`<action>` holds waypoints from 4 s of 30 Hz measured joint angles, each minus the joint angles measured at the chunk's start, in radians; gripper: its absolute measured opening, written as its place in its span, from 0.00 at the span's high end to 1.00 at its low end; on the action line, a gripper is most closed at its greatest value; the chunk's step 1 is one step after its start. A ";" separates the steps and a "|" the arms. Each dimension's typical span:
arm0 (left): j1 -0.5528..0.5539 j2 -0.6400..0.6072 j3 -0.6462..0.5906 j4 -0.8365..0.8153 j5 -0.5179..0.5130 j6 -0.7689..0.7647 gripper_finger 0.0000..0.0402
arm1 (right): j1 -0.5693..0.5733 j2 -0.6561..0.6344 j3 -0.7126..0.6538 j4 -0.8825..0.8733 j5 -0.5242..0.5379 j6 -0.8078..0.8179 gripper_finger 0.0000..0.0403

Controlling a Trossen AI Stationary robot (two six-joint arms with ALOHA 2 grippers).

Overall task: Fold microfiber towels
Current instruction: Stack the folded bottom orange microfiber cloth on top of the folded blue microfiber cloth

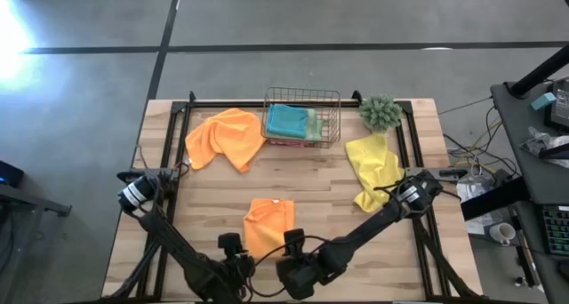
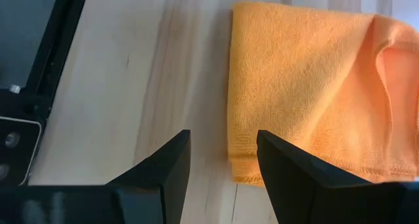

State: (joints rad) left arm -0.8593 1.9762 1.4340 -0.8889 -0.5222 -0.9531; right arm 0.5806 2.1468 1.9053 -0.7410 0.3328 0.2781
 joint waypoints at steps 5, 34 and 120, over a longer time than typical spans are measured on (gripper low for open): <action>0.010 0.000 -0.056 0.078 -0.008 0.066 0.43 | -0.009 0.016 -0.001 0.015 0.003 -0.008 0.59; 0.075 -0.005 -0.211 0.242 -0.018 0.124 0.43 | -0.108 0.114 -0.006 -0.014 0.029 0.008 0.59; 0.891 -0.623 -0.048 0.156 0.068 1.209 1.00 | -0.517 -0.202 0.451 -0.566 0.122 -0.076 0.98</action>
State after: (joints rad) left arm 0.0315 1.3528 1.3862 -0.7326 -0.4542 0.2558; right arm 0.0632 1.9445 2.3558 -1.3068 0.4545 0.2025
